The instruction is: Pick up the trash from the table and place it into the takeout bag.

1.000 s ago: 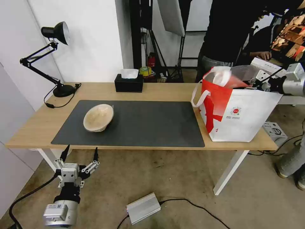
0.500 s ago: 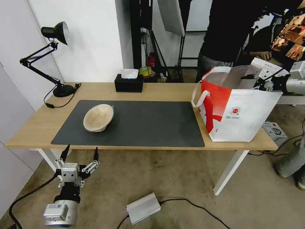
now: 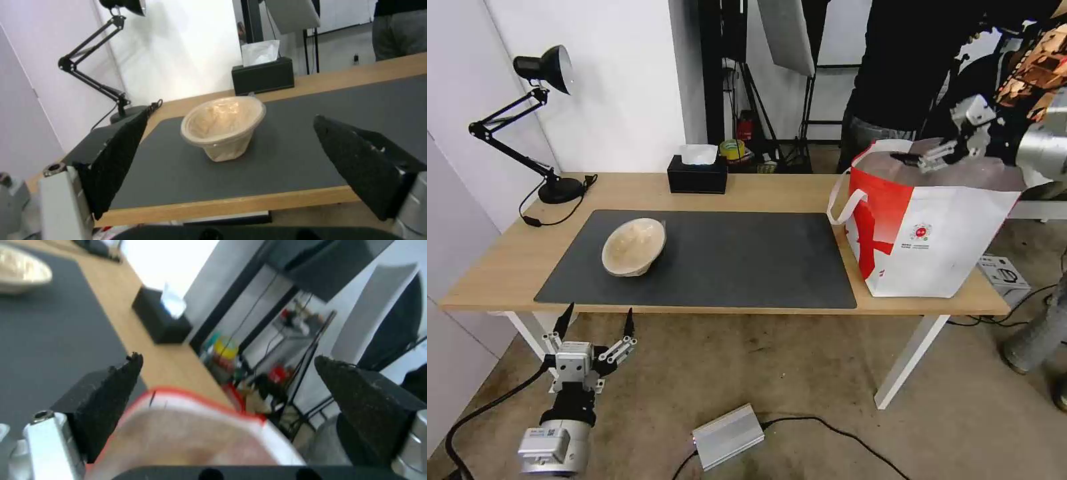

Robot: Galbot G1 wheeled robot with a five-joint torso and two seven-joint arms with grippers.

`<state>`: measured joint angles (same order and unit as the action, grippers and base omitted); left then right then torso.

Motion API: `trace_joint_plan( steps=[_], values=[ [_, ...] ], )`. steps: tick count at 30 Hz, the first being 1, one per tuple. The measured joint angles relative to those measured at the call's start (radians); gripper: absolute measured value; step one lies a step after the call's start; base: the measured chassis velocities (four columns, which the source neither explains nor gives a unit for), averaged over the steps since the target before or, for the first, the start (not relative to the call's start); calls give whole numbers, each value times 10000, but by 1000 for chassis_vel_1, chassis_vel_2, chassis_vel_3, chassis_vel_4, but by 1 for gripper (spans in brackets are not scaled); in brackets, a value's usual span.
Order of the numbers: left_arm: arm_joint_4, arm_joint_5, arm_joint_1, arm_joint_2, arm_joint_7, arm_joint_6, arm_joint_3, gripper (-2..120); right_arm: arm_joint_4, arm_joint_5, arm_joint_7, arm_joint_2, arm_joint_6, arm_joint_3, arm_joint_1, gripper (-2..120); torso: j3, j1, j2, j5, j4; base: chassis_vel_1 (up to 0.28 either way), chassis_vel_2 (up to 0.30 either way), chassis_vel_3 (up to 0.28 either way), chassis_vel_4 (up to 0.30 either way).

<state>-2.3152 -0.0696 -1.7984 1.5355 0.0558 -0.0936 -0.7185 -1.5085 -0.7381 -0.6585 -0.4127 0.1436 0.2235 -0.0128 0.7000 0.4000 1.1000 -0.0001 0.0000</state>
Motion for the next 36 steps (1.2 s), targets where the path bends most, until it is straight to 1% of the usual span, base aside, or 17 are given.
trace_joint_plan(
  steps=[3,4,8,9,13,14,18,19,22,23,25,27,28,30,31,34,36],
  values=[
    [-31,0,-28,-3,0,0,-17,100,-505,-607,631,-25,121,-116,-14,99,0,0,0,1,0,0,0,0,0],
    [-31,0,-28,-3,0,0,-17,100,-505,-607,631,-25,121,-116,-14,99,0,0,0,1,0,0,0,0,0],
    [-35,1,-18,12,-1,0,-5,100,-1529,-1872,2257,-34,444,-152,78,100,0,0,0,0,0,0,0,0,0],
    [-35,1,-18,12,-1,0,-5,100,-1529,-1872,2257,-34,444,-152,78,100,0,0,0,0,0,0,0,0,0],
    [-10,0,1,38,-1,0,13,100,-2543,-3104,4050,-165,568,-164,252,100,-1,0,0,-1,0,0,0,0,0],
    [-10,0,1,38,-1,0,13,100,-2543,-3104,4050,-165,568,-164,252,100,-1,0,0,-1,0,0,0,0,0],
    [-8,-14,-9,76,0,-1,5,100,-3706,-4107,5960,-271,732,-327,660,100,0,0,0,0,-2,0,0,0,0],
    [-8,-14,-9,76,0,-1,5,100,-3706,-4107,5960,-271,732,-327,660,100,0,0,0,0,-2,0,0,0,0],
    [-11,-21,-23,96,0,0,-17,100,-4606,-4810,7939,-345,794,-342,1024,100,0,0,0,-1,0,0,0,0,0],
    [-11,-21,-23,96,0,0,-17,100,-4606,-4810,7939,-345,794,-342,1024,100,0,0,0,-1,0,0,0,0,0],
    [-12,-23,-26,116,0,0,-33,100,-4941,-4930,8743,-329,776,-383,1294,100,0,0,0,-1,1,0,0,0,0],
    [-12,-25,-26,128,0,0,-51,100,-5124,-4894,9300,-298,643,-595,1696,100,0,0,0,-1,1,0,0,0,0],
    [-12,-25,-26,128,0,0,-51,100,-5124,-4894,9300,-298,643,-595,1696,100,0,0,0,-1,1,0,0,0,0],
    [19,-27,-21,155,0,-1,-84,100,-5424,-4598,9890,-282,394,-1210,2748,100,0,0,0,2,-1,0,0,0,0],
    [19,-27,-21,155,0,-1,-84,100,-5424,-4598,9890,-282,394,-1210,2748,100,0,0,0,2,-1,0,0,0,0],
    [64,-34,0,192,0,-1,-96,100,-5791,-4152,10220,-376,62,-1961,4025,100,0,0,0,3,-2,0,0,0,0],
    [74,-36,4,201,0,-1,-97,100,-5944,-4076,10345,-437,18,-2174,4332,100,0,0,0,3,-2,0,0,0,0]
  ],
)
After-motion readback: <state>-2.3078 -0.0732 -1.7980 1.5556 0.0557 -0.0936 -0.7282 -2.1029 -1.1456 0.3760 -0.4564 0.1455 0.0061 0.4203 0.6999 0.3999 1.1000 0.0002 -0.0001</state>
